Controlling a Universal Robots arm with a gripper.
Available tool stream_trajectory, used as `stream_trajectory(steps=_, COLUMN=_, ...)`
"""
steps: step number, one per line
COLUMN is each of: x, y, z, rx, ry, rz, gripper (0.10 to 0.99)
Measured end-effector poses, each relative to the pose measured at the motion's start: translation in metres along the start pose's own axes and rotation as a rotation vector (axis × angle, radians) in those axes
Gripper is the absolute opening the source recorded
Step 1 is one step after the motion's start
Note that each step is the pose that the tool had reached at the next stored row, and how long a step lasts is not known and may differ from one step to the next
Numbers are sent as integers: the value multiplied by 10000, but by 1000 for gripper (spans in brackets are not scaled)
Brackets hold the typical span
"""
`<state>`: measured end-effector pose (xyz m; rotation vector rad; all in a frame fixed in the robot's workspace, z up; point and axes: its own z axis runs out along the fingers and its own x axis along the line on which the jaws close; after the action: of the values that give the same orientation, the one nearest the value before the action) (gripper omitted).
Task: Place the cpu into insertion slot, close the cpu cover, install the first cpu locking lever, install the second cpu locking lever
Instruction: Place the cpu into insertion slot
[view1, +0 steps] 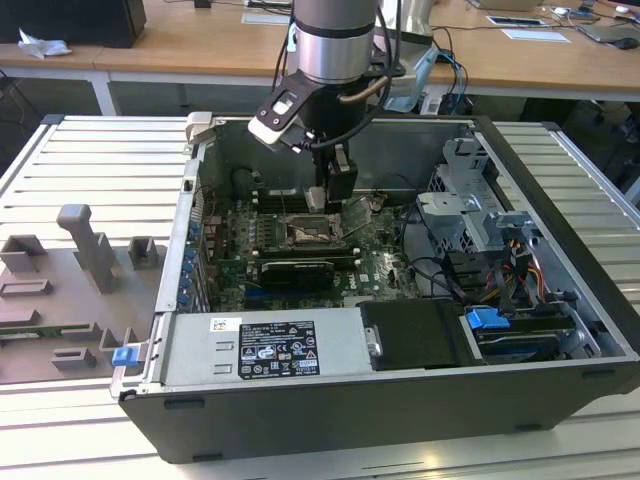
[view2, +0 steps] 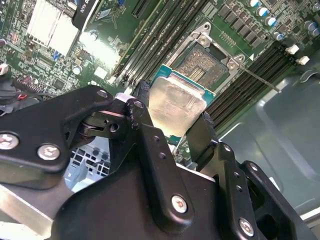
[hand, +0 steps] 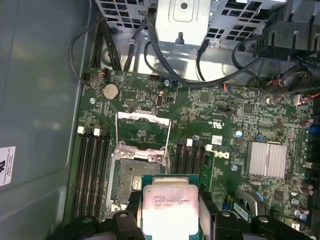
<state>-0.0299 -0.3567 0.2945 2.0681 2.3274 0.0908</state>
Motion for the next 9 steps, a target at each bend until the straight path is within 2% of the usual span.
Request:
stream_trajectory(steps=3, x=2, y=-13, z=10, rx=-6, ry=-16, rz=254, gripper=537)
stream_trajectory(steps=7, x=1, y=-16, z=57, rx=-24, ry=-79, rz=1284, gripper=537)
stream_trajectory(steps=9, x=4, y=-20, z=93, rx=-26, ry=-89, rz=1442, gripper=537)
